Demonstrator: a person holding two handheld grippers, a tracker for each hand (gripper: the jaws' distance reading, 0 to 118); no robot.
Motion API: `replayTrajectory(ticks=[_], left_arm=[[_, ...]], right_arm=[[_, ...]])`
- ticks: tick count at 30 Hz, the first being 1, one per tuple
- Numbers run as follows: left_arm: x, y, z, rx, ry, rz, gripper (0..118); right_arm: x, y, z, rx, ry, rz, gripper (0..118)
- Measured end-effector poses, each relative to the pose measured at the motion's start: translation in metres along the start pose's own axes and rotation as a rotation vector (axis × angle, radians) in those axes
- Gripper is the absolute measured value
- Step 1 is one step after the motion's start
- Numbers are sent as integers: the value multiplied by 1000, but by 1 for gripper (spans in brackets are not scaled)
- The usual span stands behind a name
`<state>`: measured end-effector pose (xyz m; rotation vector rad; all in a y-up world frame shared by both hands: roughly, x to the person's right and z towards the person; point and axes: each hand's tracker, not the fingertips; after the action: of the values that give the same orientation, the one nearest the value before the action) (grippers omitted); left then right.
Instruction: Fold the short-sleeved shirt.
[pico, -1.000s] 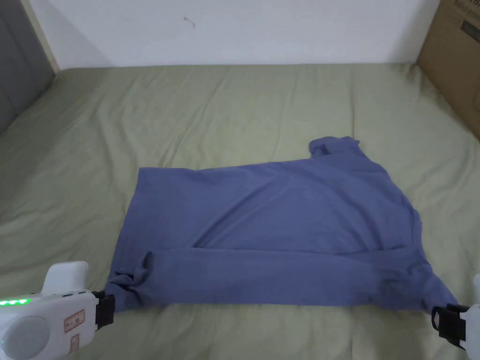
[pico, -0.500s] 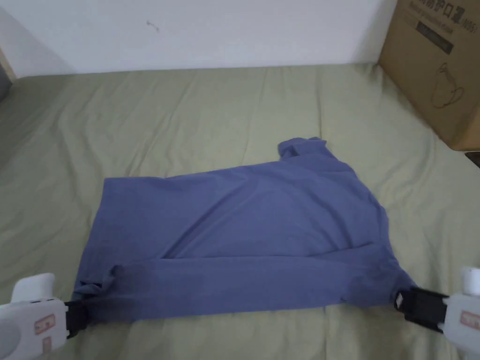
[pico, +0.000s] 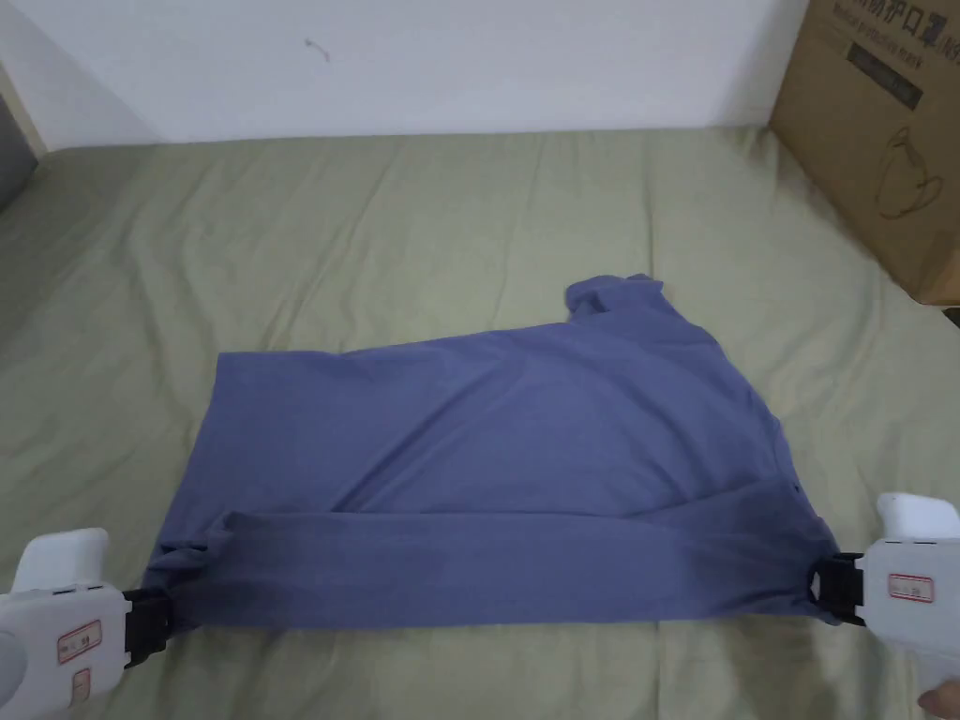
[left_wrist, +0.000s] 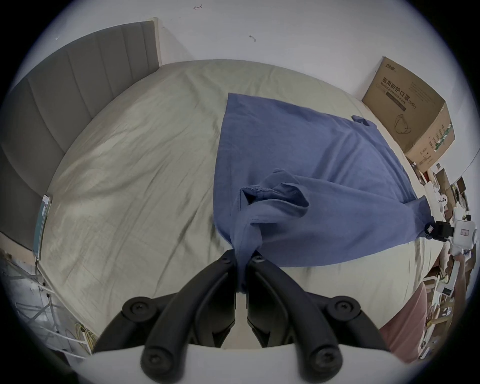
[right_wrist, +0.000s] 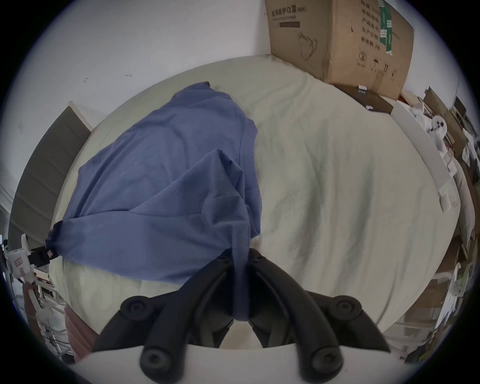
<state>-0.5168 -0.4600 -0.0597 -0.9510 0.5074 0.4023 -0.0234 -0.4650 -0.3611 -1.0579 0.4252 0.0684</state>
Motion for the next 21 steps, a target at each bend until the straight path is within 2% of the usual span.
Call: replayTrajectory(ticks=[5,8,9,13,14,15,16,17,18,19,21], left_arm=[[1,-14,24,-6,36,-63,5],[-9,-41,43,-20,35,-10,5],[-13,-50,46,-33,35,12,5],[-24,-83,42,-61,38,12,6],[-26,-86,39,-63,22,23,12],[-26,-84,37,-79,28,36,29],[-24,-82,37,-88,52,38,60],[-24,-77,38,-66,52,37,82],[-22,-71,42,-28,32,39,94],[-18,-62,48,-10,10,45,99],[-8,-43,56,29,-29,39,98]], right_arm=[[3,-13,30,-20,1,49,8],[9,-46,44,-50,3,62,8],[10,-60,47,-80,-4,43,8],[13,-106,44,-138,-2,45,8],[15,-112,42,-139,6,38,11],[14,-110,40,-154,-9,29,23],[12,-107,40,-162,-51,26,52],[12,-103,42,-152,-49,30,63],[10,-97,47,-124,-45,35,63],[8,-86,53,-93,-45,41,63],[1,-66,60,-36,-42,68,62]])
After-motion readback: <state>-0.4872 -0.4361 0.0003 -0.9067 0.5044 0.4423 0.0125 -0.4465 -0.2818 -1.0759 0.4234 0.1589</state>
